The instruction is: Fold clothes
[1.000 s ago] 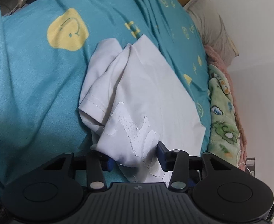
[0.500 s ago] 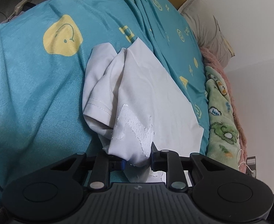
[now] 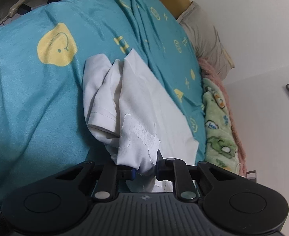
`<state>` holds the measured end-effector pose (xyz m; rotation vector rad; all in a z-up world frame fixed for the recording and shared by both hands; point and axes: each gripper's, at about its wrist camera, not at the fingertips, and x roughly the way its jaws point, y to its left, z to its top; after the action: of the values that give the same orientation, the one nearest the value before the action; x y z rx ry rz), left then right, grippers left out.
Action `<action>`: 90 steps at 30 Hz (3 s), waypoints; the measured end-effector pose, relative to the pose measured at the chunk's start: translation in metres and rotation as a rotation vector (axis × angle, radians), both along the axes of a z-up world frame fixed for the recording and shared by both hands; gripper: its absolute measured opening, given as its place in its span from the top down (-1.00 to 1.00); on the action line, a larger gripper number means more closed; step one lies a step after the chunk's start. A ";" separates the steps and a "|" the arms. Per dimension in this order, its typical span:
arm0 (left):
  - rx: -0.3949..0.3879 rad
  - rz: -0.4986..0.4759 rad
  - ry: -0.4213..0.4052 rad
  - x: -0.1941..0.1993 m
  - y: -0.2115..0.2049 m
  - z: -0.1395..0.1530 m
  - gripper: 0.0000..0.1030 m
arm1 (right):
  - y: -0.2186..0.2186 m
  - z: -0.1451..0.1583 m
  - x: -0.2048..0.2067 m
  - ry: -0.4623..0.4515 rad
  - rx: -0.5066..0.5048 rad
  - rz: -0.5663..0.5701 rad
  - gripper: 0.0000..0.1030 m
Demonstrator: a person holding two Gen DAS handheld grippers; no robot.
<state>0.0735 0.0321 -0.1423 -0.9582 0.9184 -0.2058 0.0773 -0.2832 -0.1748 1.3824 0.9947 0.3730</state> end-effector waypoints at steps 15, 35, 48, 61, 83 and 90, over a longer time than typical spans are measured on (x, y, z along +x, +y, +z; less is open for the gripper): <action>-0.092 0.048 -0.012 -0.003 0.007 -0.001 0.70 | -0.060 -0.005 -0.027 0.096 -0.145 -0.436 -0.12; -0.145 -0.137 -0.082 -0.012 -0.017 0.099 0.72 | -0.101 0.100 -0.068 -0.105 -0.289 -0.427 0.78; -0.080 -0.443 -0.239 0.123 -0.280 0.238 0.74 | -0.283 0.240 -0.018 -0.255 -0.490 -0.618 0.78; 0.121 -0.719 -0.477 0.138 -0.522 0.174 0.72 | -0.389 0.234 -0.042 -0.150 -0.881 -0.710 0.77; 0.515 -0.768 -0.741 -0.010 -0.407 0.280 -1.00 | -0.321 0.275 -0.142 -0.128 -1.109 -0.633 -0.83; 0.566 -0.690 -0.863 -0.098 -0.342 0.328 -1.00 | -0.259 0.314 -0.195 -0.254 -1.204 -0.618 -0.83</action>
<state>-0.0243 -0.3100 0.1854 0.0469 0.4115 -0.8232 -0.1181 -0.5423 0.1396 0.4425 0.3677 -0.4675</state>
